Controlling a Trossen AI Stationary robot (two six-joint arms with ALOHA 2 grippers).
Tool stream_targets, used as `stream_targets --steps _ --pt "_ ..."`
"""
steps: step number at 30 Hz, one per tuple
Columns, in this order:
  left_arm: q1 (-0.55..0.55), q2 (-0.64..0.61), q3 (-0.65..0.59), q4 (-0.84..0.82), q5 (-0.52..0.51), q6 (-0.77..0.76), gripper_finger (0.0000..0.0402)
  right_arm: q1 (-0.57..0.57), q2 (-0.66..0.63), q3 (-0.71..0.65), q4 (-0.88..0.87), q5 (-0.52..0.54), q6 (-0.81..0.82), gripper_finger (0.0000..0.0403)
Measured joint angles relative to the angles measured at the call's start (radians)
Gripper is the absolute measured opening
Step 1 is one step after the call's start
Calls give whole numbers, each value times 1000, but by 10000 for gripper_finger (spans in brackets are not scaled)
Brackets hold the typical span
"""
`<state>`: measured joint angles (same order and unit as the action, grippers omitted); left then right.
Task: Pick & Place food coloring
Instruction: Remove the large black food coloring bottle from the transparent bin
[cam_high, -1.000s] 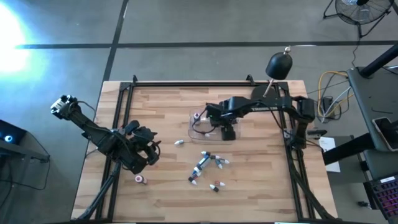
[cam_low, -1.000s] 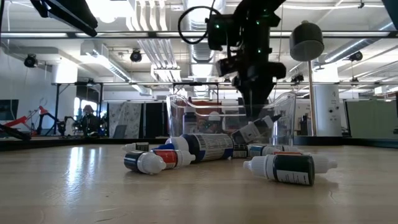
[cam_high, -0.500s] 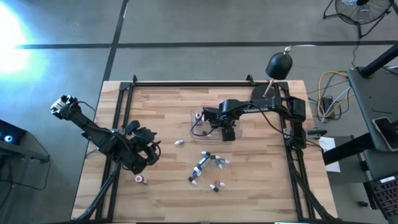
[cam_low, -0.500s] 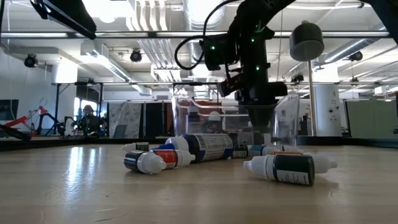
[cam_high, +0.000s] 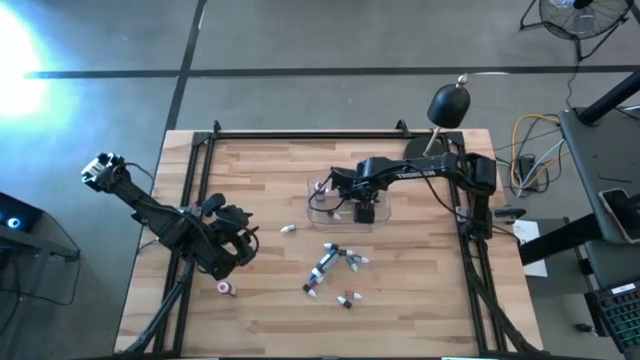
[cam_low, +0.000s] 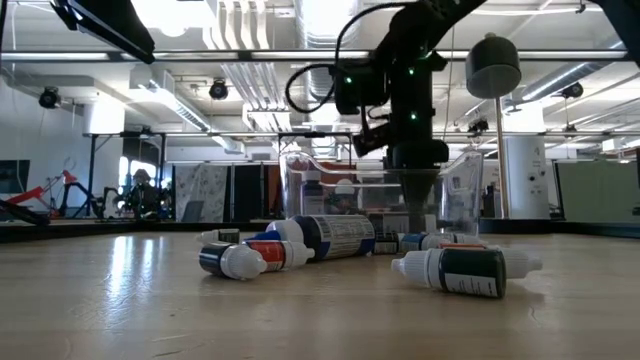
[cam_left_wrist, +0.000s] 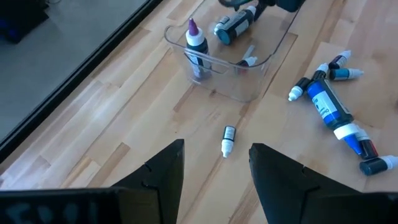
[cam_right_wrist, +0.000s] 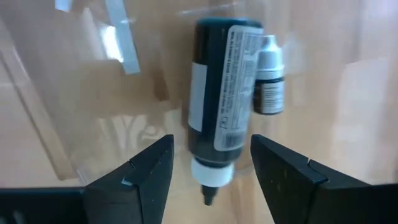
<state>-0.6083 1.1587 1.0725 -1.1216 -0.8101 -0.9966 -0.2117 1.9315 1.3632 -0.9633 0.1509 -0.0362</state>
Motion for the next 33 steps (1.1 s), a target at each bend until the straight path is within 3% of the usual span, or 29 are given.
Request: stream_targets --steps 15,25,33 --pt "0 0 0 0 0 5 156 -35 5 -55 69 -33 88 201" --pt "0 0 0 0 0 6 156 -79 6 -33 63 -65 191 103" --pt "0 0 0 0 0 7 156 -81 -29 -8 31 -122 216 80"
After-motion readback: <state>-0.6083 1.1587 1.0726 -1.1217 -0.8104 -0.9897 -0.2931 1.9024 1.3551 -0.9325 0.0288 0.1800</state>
